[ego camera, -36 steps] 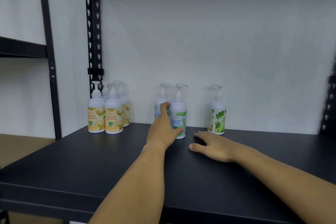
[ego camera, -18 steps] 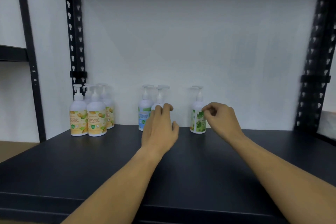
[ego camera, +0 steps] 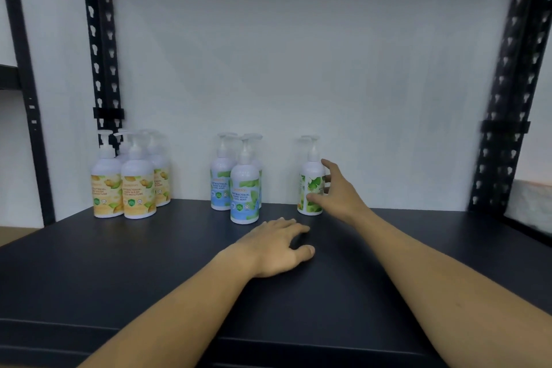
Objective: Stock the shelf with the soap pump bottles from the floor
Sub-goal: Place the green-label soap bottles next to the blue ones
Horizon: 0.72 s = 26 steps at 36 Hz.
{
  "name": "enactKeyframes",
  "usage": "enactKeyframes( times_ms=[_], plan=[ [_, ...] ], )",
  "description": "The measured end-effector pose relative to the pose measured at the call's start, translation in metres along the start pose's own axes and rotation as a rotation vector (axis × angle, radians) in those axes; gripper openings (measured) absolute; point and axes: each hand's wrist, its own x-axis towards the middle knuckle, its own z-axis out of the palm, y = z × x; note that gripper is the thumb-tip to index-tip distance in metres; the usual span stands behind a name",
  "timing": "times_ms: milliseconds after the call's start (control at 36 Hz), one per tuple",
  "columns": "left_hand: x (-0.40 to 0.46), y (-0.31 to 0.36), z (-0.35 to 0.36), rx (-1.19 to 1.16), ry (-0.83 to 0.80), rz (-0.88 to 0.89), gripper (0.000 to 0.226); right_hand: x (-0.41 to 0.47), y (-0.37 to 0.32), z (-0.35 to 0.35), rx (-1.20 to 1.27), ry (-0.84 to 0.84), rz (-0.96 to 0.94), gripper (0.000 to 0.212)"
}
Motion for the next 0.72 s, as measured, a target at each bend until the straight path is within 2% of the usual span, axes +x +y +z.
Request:
enactKeyframes(
  times_ms=[139,278,417,639,722],
  plan=[
    [0.005,-0.003,0.002,0.030,-0.042,-0.014,0.061,0.003,0.002,0.001,-0.014,-0.010,-0.028,0.082],
    [0.006,-0.005,0.003,0.050,-0.071,-0.012,0.062,0.004,0.004,0.001,-0.028,0.075,-0.054,0.076],
    [0.006,-0.005,0.003,0.051,-0.082,-0.016,0.062,0.007,0.010,0.002,-0.088,0.130,-0.052,0.079],
    [0.005,-0.005,0.004,0.039,-0.073,-0.019,0.062,0.002,0.013,-0.001,-0.106,0.050,-0.059,0.082],
    [0.005,-0.004,0.003,0.037,-0.069,-0.017,0.062,0.002,0.013,-0.001,-0.132,0.069,-0.051,0.080]
  ],
)
